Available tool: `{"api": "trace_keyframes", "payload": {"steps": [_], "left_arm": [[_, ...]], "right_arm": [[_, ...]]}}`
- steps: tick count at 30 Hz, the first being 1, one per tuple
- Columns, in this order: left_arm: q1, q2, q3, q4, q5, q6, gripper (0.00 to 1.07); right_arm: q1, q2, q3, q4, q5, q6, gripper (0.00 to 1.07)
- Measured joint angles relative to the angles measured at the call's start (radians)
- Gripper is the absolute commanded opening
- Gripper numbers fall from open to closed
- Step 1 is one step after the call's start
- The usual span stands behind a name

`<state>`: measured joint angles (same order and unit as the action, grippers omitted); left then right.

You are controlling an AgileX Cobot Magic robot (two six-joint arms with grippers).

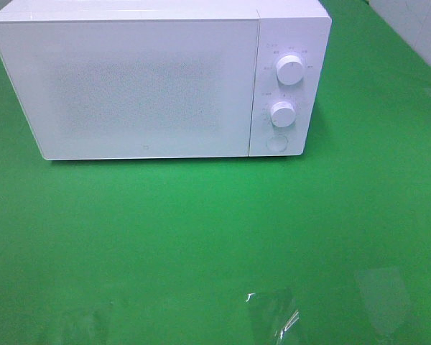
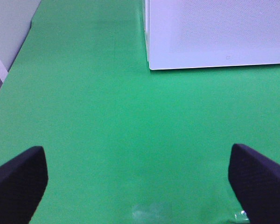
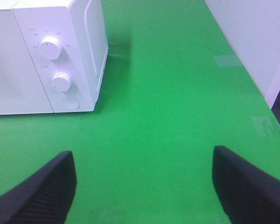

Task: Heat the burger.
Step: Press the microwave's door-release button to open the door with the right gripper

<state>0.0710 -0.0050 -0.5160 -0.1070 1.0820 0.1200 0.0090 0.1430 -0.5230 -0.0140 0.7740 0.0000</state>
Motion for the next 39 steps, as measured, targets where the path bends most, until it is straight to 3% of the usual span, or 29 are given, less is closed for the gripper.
{"api": "trace_keyframes", "payload": {"steps": [19, 25, 28, 34, 37, 39], "left_arm": [[0.000, 0.000, 0.000, 0.000, 0.000, 0.000, 0.98], [0.000, 0.000, 0.000, 0.000, 0.000, 0.000, 0.98], [0.000, 0.000, 0.000, 0.000, 0.000, 0.000, 0.98], [0.000, 0.000, 0.000, 0.000, 0.000, 0.000, 0.98], [0.000, 0.000, 0.000, 0.000, 0.000, 0.000, 0.98], [0.000, 0.000, 0.000, 0.000, 0.000, 0.000, 0.98]], "right_arm": [[0.000, 0.349, 0.020, 0.000, -0.402, 0.000, 0.76], [0.000, 0.504, 0.081, 0.000, -0.676, 0.000, 0.76], [0.000, 0.518, 0.088, 0.000, -0.706, 0.000, 0.76], [0.000, 0.669, 0.173, -0.001, -1.027, 0.028, 0.76], [0.000, 0.692, 0.183, -0.002, -1.067, 0.033, 0.76], [0.000, 0.786, 0.217, -0.002, -1.271, 0.042, 0.76]]}}
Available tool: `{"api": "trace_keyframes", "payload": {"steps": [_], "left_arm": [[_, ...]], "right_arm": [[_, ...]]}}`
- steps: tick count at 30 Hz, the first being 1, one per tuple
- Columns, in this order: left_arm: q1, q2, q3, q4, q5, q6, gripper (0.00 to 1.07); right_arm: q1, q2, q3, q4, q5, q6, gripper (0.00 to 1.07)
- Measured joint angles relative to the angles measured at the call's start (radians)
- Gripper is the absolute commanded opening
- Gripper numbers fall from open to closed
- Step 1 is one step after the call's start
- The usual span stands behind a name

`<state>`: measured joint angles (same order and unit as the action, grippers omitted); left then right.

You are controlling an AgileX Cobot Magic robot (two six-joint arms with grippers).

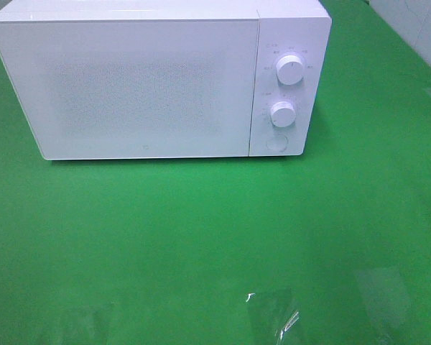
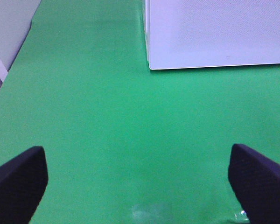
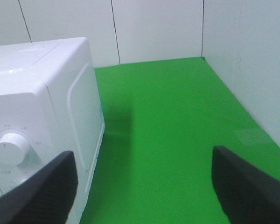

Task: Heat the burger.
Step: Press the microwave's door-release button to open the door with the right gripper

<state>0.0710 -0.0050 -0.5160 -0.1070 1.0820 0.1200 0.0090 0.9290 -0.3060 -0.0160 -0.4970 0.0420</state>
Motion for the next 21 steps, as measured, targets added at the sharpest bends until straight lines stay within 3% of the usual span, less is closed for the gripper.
{"api": "trace_keyframes", "payload": {"steps": [13, 17, 19, 20, 21], "left_arm": [[0.000, 0.000, 0.000, 0.000, 0.000, 0.000, 0.98], [0.000, 0.000, 0.000, 0.000, 0.000, 0.000, 0.98], [0.000, 0.000, 0.000, 0.000, 0.000, 0.000, 0.98], [0.000, 0.000, 0.000, 0.000, 0.000, 0.000, 0.98], [0.000, 0.000, 0.000, 0.000, 0.000, 0.000, 0.98]], "right_arm": [[0.011, 0.313, 0.019, -0.009, -0.404, 0.003, 0.76], [0.091, 0.412, 0.019, 0.050, -0.478, -0.042, 0.76], [0.182, 0.473, 0.018, 0.154, -0.516, -0.106, 0.76], [0.182, 0.473, 0.018, 0.154, -0.516, -0.106, 0.76], [0.250, 0.510, 0.018, 0.241, -0.540, -0.146, 0.76]]}}
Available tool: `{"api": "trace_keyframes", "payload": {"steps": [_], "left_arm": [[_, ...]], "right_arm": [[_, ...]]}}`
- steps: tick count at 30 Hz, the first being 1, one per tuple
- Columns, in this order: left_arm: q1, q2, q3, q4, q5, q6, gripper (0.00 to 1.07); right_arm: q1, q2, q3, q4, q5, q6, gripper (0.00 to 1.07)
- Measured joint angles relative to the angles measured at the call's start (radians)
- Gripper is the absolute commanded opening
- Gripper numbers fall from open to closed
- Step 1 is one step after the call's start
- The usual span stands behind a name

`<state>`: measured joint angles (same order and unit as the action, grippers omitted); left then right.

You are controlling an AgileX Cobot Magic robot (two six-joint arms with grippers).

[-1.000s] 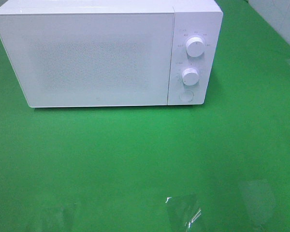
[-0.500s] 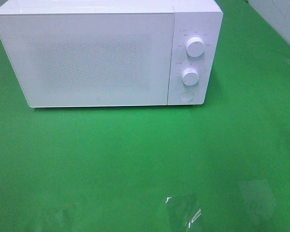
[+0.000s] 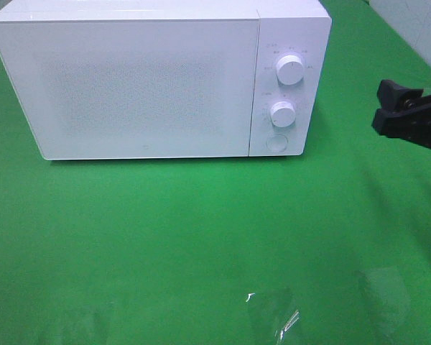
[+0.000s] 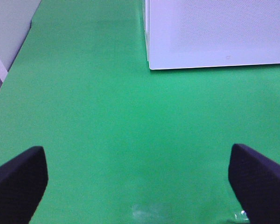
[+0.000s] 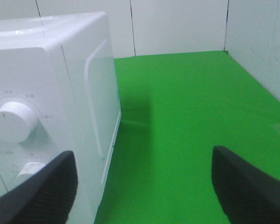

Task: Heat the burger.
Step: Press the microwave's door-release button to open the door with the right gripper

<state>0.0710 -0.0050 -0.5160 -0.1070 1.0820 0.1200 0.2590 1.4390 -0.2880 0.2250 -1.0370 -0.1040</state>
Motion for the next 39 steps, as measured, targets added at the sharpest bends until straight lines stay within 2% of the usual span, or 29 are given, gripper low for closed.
{"api": "trace_keyframes", "payload": {"steps": [1, 2, 3, 5, 6, 7, 8, 9, 11, 12, 19, 25, 28, 29, 31, 32, 33, 34, 35, 36, 38, 39], "left_arm": [[0.000, 0.000, 0.000, 0.000, 0.000, 0.000, 0.98], [0.000, 0.000, 0.000, 0.000, 0.000, 0.000, 0.98], [0.000, 0.000, 0.000, 0.000, 0.000, 0.000, 0.98], [0.000, 0.000, 0.000, 0.000, 0.000, 0.000, 0.98], [0.000, 0.000, 0.000, 0.000, 0.000, 0.000, 0.98], [0.000, 0.000, 0.000, 0.000, 0.000, 0.000, 0.98], [0.000, 0.000, 0.000, 0.000, 0.000, 0.000, 0.98], [0.000, 0.000, 0.000, 0.000, 0.000, 0.000, 0.98], [0.000, 0.000, 0.000, 0.000, 0.000, 0.000, 0.98], [0.000, 0.000, 0.000, 0.000, 0.000, 0.000, 0.98], [0.000, 0.000, 0.000, 0.000, 0.000, 0.000, 0.98], [0.000, 0.000, 0.000, 0.000, 0.000, 0.000, 0.98], [0.000, 0.000, 0.000, 0.000, 0.000, 0.000, 0.98], [0.000, 0.000, 0.000, 0.000, 0.000, 0.000, 0.98], [0.000, 0.000, 0.000, 0.000, 0.000, 0.000, 0.98], [0.000, 0.000, 0.000, 0.000, 0.000, 0.000, 0.98], [0.000, 0.000, 0.000, 0.000, 0.000, 0.000, 0.98], [0.000, 0.000, 0.000, 0.000, 0.000, 0.000, 0.98], [0.000, 0.000, 0.000, 0.000, 0.000, 0.000, 0.98], [0.000, 0.000, 0.000, 0.000, 0.000, 0.000, 0.98], [0.000, 0.000, 0.000, 0.000, 0.000, 0.000, 0.98], [0.000, 0.000, 0.000, 0.000, 0.000, 0.000, 0.98]], "right_arm": [[0.000, 0.000, 0.000, 0.000, 0.000, 0.000, 0.76], [0.063, 0.026, 0.000, 0.084, -0.020, -0.024, 0.76], [0.063, 0.026, 0.000, 0.084, -0.020, -0.024, 0.76], [0.165, 0.057, 0.000, 0.181, -0.046, -0.048, 0.76], [0.165, 0.057, 0.000, 0.181, -0.046, -0.048, 0.76], [0.227, 0.076, 0.000, 0.249, -0.064, -0.061, 0.76], [0.227, 0.076, 0.000, 0.249, -0.064, -0.061, 0.76], [0.288, 0.096, -0.001, 0.321, -0.088, -0.067, 0.76], [0.319, 0.109, -0.001, 0.353, -0.099, -0.069, 0.76], [0.374, 0.136, -0.001, 0.403, -0.120, -0.076, 0.76], [0.491, 0.222, -0.002, 0.473, -0.161, -0.055, 0.76], [0.508, 0.249, -0.002, 0.484, -0.166, 0.118, 0.73], [0.509, 0.253, -0.002, 0.484, -0.165, 0.313, 0.65], [0.509, 0.253, -0.002, 0.484, -0.165, 0.313, 0.65], [0.509, 0.253, -0.002, 0.484, -0.165, 0.498, 0.56], [0.509, 0.253, -0.002, 0.484, -0.165, 0.498, 0.56], [0.509, 0.253, -0.002, 0.484, -0.165, 0.614, 0.49], [0.509, 0.253, -0.002, 0.484, -0.165, 0.614, 0.49], [0.509, 0.253, -0.002, 0.484, -0.165, 0.733, 0.41], [0.509, 0.253, -0.002, 0.484, -0.165, 0.733, 0.41], [0.509, 0.253, -0.002, 0.474, -0.165, 0.979, 0.22], [0.509, 0.253, -0.002, 0.474, -0.165, 0.979, 0.22]]}}
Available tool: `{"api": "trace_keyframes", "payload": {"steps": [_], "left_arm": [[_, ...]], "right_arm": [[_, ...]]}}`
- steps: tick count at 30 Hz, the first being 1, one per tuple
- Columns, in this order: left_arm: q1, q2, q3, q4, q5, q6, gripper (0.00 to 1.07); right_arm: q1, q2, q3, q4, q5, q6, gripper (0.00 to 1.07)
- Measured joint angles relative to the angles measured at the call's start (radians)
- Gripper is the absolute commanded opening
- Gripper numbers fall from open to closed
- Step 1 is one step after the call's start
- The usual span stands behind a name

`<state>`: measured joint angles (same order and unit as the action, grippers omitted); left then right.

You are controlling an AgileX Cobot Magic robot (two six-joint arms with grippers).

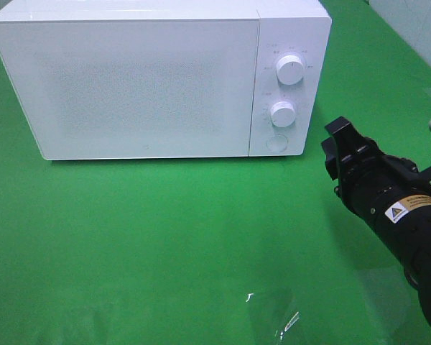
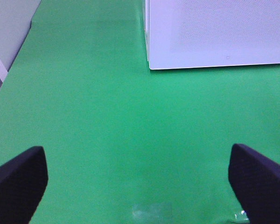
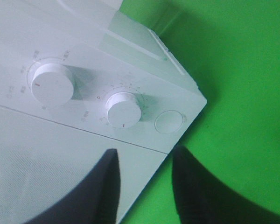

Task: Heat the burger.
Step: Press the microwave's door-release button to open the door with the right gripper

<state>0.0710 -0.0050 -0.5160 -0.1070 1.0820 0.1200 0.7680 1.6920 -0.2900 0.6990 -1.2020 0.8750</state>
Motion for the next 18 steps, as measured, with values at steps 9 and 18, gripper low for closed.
{"api": "trace_keyframes", "payload": {"steps": [9, 18], "left_arm": [[0.000, 0.000, 0.000, 0.000, 0.000, 0.000, 0.98], [0.000, 0.000, 0.000, 0.000, 0.000, 0.000, 0.98]], "right_arm": [[0.000, 0.000, 0.000, -0.009, 0.000, 0.413, 0.04], [0.000, 0.000, 0.000, -0.009, 0.035, 0.483, 0.00]]}}
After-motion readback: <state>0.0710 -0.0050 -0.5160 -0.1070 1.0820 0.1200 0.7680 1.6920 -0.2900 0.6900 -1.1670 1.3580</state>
